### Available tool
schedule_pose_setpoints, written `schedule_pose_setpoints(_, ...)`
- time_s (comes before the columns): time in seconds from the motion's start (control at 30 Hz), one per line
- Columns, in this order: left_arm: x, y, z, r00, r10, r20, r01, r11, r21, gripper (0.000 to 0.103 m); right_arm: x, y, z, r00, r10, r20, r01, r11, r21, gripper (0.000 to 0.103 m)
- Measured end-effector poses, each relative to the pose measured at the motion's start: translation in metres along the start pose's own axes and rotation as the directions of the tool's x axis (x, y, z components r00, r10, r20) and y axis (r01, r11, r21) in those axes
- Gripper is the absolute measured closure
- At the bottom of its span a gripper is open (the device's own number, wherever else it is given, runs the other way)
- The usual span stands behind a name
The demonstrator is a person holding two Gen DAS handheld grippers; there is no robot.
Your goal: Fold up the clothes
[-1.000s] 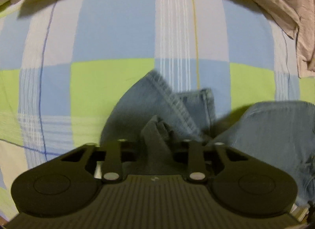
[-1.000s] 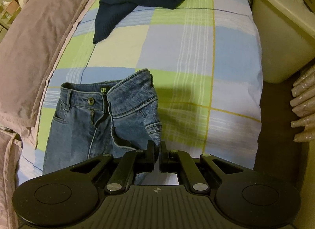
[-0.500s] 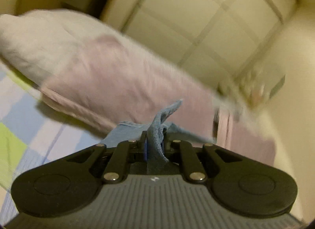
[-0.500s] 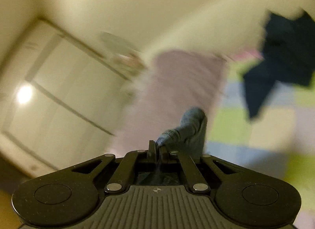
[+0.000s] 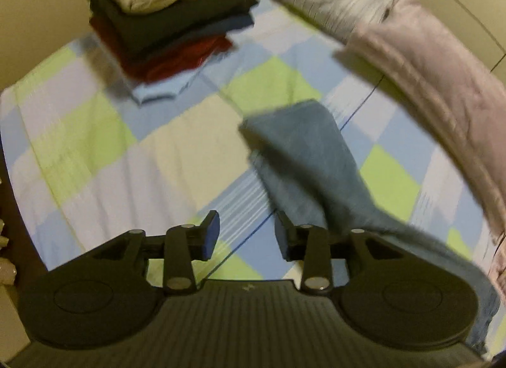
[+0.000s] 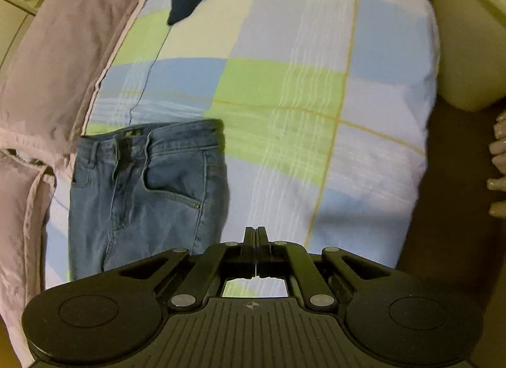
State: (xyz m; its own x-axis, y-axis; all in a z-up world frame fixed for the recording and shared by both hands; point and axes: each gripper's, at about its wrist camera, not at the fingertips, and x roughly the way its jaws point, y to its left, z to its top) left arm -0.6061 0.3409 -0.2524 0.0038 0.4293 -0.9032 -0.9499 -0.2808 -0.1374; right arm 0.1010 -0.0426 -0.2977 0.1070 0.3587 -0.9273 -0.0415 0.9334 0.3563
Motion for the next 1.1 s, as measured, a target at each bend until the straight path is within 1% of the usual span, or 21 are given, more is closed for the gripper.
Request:
schedule_pose_setpoints(0.03, 0.008, 0.000, -0.004, 1.000, -0.011, -0.001, 0.011, 1.000, 0.000, 0.062, 0.005, 0.002, -0.001, 1.000, 0.007, -0.004, -0.007, 1.000, -0.010, 0.092)
schedule_pose_setpoints(0.07, 0.017, 0.000, -0.007, 1.000, -0.024, -0.001, 0.024, 1.000, -0.001, 0.061, 0.011, 0.004, -0.002, 1.000, 0.015, -0.007, -0.015, 1.000, -0.020, 0.068)
schedule_pose_setpoints(0.1, 0.027, -0.001, -0.010, 0.999, -0.034, -0.009, 0.034, 0.999, -0.008, 0.061, 0.016, 0.007, -0.001, 0.999, 0.040, 0.006, -0.039, 0.999, -0.024, 0.053)
schedule_pose_setpoints(0.13, 0.037, -0.002, -0.012, 0.999, -0.044, -0.018, 0.043, 0.999, -0.017, 0.061, 0.022, 0.009, 0.000, 0.998, 0.064, 0.019, -0.063, 0.998, -0.028, 0.041)
schedule_pose_setpoints(0.17, 0.050, -0.003, -0.012, 0.998, -0.062, -0.023, 0.061, 0.998, -0.027, 0.061, 0.027, 0.012, 0.002, 0.996, 0.088, 0.032, -0.087, 0.996, -0.033, 0.041)
schedule_pose_setpoints(0.23, 0.079, -0.009, -0.008, 0.997, -0.074, -0.026, 0.073, 0.996, -0.049, 0.061, 0.038, 0.017, 0.005, 0.989, 0.135, 0.058, -0.133, 0.990, -0.043, 0.041)
schedule_pose_setpoints(0.4, 0.140, -0.016, 0.006, 0.991, -0.127, -0.038, 0.121, 0.985, -0.125, 0.061, 0.061, 0.018, 0.015, 0.974, 0.192, 0.117, -0.188, 0.981, -0.048, 0.041)
schedule_pose_setpoints(0.43, 0.150, -0.017, 0.008, 0.991, -0.126, -0.042, 0.119, 0.984, -0.136, 0.061, 0.066, 0.018, 0.017, 0.971, 0.203, 0.128, -0.198, 0.979, -0.049, 0.041)
schedule_pose_setpoints(0.47, 0.158, -0.017, 0.008, 0.991, -0.125, -0.049, 0.116, 0.982, -0.152, 0.061, 0.070, 0.019, 0.019, 0.967, 0.214, 0.140, -0.209, 0.977, -0.051, 0.041)
schedule_pose_setpoints(0.53, 0.170, -0.018, 0.008, 0.990, -0.130, -0.053, 0.119, 0.977, -0.176, 0.068, 0.080, 0.019, 0.023, 0.958, 0.236, 0.163, -0.230, 0.972, -0.054, 0.041)
schedule_pose_setpoints(0.57, 0.171, -0.018, 0.007, 0.989, -0.139, -0.046, 0.128, 0.975, -0.182, 0.094, 0.084, 0.019, 0.025, 0.953, 0.247, 0.175, -0.241, 0.969, -0.056, 0.041)
schedule_pose_setpoints(0.6, 0.171, -0.018, 0.007, 0.989, -0.144, -0.042, 0.135, 0.975, -0.175, 0.103, 0.089, 0.020, 0.027, 0.948, 0.258, 0.185, -0.252, 0.966, -0.057, 0.041)
schedule_pose_setpoints(0.7, 0.146, -0.013, 0.007, 0.988, -0.148, 0.034, 0.151, 0.974, -0.166, 0.103, 0.098, 0.019, 0.035, 0.934, 0.300, 0.192, -0.298, 0.954, -0.036, 0.041)
schedule_pose_setpoints(0.77, 0.116, -0.006, 0.005, 0.981, -0.165, 0.106, 0.180, 0.972, -0.149, 0.103, 0.104, 0.019, 0.041, 0.928, 0.319, 0.195, -0.319, 0.947, -0.030, 0.041)
schedule_pose_setpoints(0.9, 0.075, 0.007, -0.012, 0.974, -0.135, 0.180, 0.151, 0.985, -0.081, 0.103, 0.111, 0.018, 0.048, 0.926, 0.328, 0.184, -0.326, 0.944, -0.041, 0.041)
schedule_pose_setpoints(0.93, 0.077, 0.013, -0.017, 0.980, -0.114, 0.163, 0.127, 0.989, -0.074, 0.103, 0.113, 0.017, 0.049, 0.927, 0.331, 0.179, -0.328, 0.944, -0.043, 0.041)
schedule_pose_setpoints(0.97, 0.083, 0.019, -0.021, 0.987, -0.094, 0.134, 0.107, 0.990, -0.094, 0.103, 0.115, 0.015, 0.050, 0.928, 0.331, 0.170, -0.329, 0.943, -0.043, 0.041)
schedule_pose_setpoints(1.03, 0.094, 0.029, -0.027, 0.995, -0.059, 0.084, 0.071, 0.985, -0.154, 0.103, 0.123, 0.009, 0.050, 0.946, 0.292, 0.140, -0.289, 0.957, -0.036, 0.041)
schedule_pose_setpoints(1.07, 0.095, 0.032, -0.028, 0.996, -0.026, 0.089, 0.041, 0.983, -0.179, 0.103, 0.124, 0.007, 0.050, 0.948, 0.288, 0.134, -0.286, 0.958, -0.035, 0.041)
schedule_pose_setpoints(1.1, 0.094, 0.033, -0.027, 0.995, -0.009, 0.104, 0.028, 0.983, -0.183, 0.103, 0.123, 0.004, 0.050, 0.944, 0.301, 0.138, -0.300, 0.954, -0.029, 0.041)
